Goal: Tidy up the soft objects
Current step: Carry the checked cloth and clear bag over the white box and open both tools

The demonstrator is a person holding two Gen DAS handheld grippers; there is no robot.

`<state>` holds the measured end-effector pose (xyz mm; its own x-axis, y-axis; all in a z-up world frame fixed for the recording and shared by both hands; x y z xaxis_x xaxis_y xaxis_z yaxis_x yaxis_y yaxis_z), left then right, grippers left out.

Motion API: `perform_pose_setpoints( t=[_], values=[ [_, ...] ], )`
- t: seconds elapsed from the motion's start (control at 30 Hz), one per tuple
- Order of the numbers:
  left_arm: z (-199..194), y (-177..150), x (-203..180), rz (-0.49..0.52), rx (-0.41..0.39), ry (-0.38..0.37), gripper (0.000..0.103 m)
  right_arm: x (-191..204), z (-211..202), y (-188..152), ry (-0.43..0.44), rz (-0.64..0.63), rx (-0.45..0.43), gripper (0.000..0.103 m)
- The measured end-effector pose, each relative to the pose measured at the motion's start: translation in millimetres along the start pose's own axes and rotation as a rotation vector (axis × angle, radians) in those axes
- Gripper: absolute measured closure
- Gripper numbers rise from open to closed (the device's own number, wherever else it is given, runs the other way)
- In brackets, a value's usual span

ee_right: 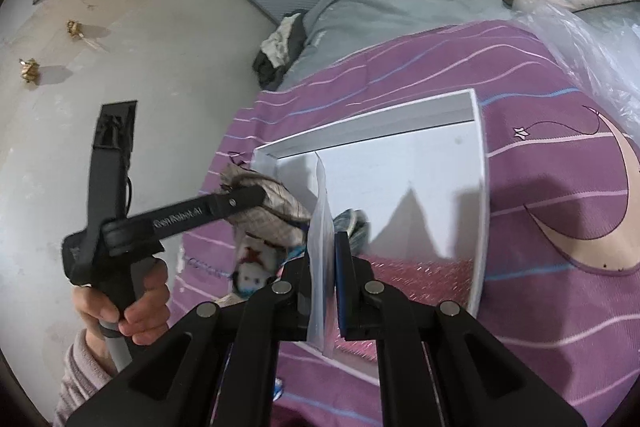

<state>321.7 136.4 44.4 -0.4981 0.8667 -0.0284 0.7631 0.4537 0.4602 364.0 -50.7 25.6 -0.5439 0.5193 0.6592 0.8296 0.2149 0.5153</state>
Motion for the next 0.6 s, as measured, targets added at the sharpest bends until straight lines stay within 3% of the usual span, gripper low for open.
perform_pose_setpoints(
  t=[0.07, 0.17, 0.4, 0.5, 0.6],
  values=[
    [3.9, 4.9, -5.1, 0.016, 0.001, 0.001, 0.063, -4.3, 2.6, 1.6, -0.031, -0.004, -0.021, 0.098],
    [22.3, 6.3, -14.7, 0.016, 0.074, -0.058, 0.063, -11.4, 7.9, 3.0, -0.072, 0.000, -0.050, 0.098],
    [34.7, 16.5, -14.6, -0.008, 0.070, 0.098, 0.063, -22.0, 19.0, 14.8, -0.084, -0.005, -0.134, 0.098],
    [36.0, 22.6, -4.7, -0.068, 0.072, 0.073, 0.063, -25.6, 21.8, 23.5, -0.038, 0.029, -0.195, 0.098],
    [41.2, 23.7, -9.3, -0.054, 0.057, 0.077, 0.058, -30.0, 32.4, 25.6, -0.019, 0.088, -0.183, 0.097]
  ],
)
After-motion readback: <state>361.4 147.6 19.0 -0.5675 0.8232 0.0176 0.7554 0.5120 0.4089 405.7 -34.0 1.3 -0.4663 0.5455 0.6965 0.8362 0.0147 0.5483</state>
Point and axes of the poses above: each gripper's, at about its wrist camera, not at the fingertips, and z roughly the way its jaws point, x to its left, y to its top, the point moved 4 cm from there along z, roughly the way its jaws point, and after that the axes turned 5 degrees about y, right-handed, at the moved point
